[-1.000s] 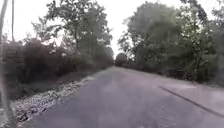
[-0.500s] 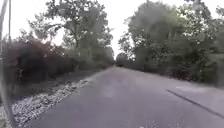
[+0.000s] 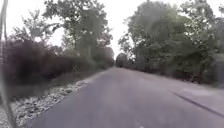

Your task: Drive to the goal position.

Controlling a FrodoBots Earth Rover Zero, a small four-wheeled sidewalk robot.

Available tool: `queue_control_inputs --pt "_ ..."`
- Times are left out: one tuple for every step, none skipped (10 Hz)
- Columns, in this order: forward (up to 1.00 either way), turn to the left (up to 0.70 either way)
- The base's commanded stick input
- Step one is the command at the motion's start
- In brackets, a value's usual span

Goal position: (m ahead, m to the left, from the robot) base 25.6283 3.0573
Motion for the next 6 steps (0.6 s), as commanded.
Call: queue_control_inputs --pt "0.7 0.01" --pt "0.7 0.01" --pt "0.7 0.01" --pt "0.7 0.01" --pt "0.7 0.01" --pt "0.7 0.01"
